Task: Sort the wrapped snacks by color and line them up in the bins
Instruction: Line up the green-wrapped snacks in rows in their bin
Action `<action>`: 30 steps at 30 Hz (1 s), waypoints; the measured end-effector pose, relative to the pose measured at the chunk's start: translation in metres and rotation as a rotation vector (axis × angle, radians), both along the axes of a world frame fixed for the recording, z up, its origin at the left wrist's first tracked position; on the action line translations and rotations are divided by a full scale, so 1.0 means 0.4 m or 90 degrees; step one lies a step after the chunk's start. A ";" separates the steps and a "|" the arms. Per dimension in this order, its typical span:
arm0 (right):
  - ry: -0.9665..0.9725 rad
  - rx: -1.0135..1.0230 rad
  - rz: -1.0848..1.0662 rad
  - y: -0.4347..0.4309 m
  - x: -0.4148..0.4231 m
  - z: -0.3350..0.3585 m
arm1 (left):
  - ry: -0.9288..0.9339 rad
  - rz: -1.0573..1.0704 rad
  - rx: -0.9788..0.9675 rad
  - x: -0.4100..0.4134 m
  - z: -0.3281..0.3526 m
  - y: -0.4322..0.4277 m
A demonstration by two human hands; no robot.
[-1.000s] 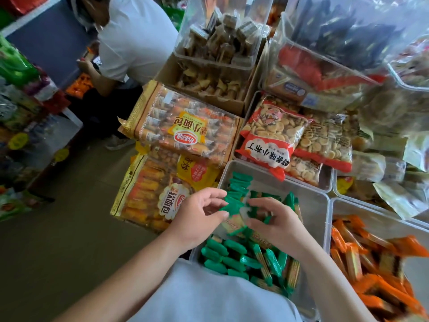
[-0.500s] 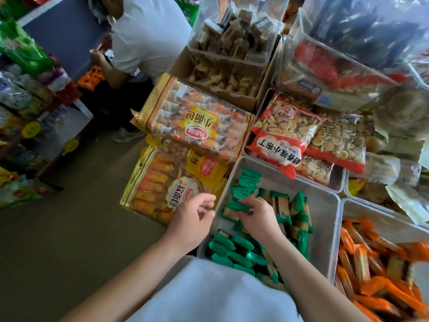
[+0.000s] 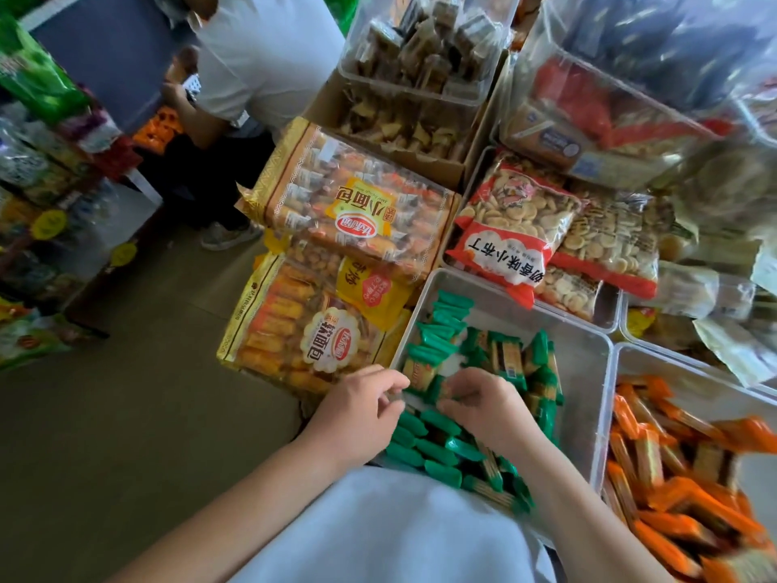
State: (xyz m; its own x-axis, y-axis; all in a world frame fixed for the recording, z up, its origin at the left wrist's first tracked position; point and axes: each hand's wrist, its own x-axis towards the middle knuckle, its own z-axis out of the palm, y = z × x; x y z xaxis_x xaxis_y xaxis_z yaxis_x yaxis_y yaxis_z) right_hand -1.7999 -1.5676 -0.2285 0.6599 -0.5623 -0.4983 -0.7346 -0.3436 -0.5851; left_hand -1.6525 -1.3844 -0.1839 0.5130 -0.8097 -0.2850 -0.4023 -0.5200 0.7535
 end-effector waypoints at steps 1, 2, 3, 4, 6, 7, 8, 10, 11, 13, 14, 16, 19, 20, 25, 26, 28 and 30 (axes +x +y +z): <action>0.053 0.001 0.070 0.016 -0.006 -0.001 | -0.001 -0.026 0.019 -0.005 -0.002 -0.006; 0.104 -0.008 0.134 0.034 -0.011 -0.003 | -0.008 -0.049 0.041 -0.007 -0.002 -0.012; 0.137 -0.027 0.180 0.049 -0.013 -0.007 | -0.023 -0.069 0.061 -0.007 -0.003 -0.017; 0.156 -0.049 0.209 0.059 -0.014 -0.008 | -0.042 -0.090 0.078 -0.007 -0.003 -0.021; 0.169 -0.102 0.239 0.062 -0.019 -0.003 | -0.086 -0.148 0.115 -0.007 -0.006 -0.029; 0.170 -0.130 0.245 0.058 -0.023 0.003 | -0.110 -0.190 0.145 -0.009 -0.005 -0.034; 0.174 -0.155 0.245 0.052 -0.028 0.010 | -0.138 -0.241 0.186 -0.014 -0.002 -0.041; 0.180 -0.188 0.229 0.039 -0.041 0.024 | -0.204 -0.349 0.276 -0.029 0.002 -0.063; 0.181 -0.193 0.213 0.032 -0.046 0.032 | -0.236 -0.391 0.316 -0.036 0.003 -0.078; 0.182 -0.192 0.183 0.017 -0.050 0.040 | -0.288 -0.456 0.376 -0.049 -0.002 -0.113; 0.176 -0.193 0.172 0.009 -0.049 0.044 | -0.312 -0.487 0.394 -0.057 -0.007 -0.129; 0.150 -0.196 0.134 -0.008 -0.052 0.050 | -0.360 -0.546 0.409 -0.072 -0.020 -0.150; 0.079 -0.226 0.023 -0.041 -0.068 0.063 | -0.382 -0.592 0.416 -0.076 -0.051 -0.164; 0.054 -0.235 -0.009 -0.050 -0.075 0.068 | -0.358 -0.599 0.418 -0.073 -0.062 -0.166; -0.015 -0.231 -0.059 -0.030 -0.119 0.075 | -0.152 -0.499 0.370 -0.075 -0.080 -0.166; -0.045 -0.233 -0.058 -0.018 -0.129 0.074 | -0.119 -0.461 0.349 -0.077 -0.076 -0.162; -0.085 -0.195 -0.058 0.003 -0.153 0.077 | -0.053 -0.382 0.284 -0.079 -0.072 -0.157; -0.076 -0.133 -0.046 0.020 -0.179 0.082 | -0.001 -0.316 0.234 -0.073 -0.065 -0.157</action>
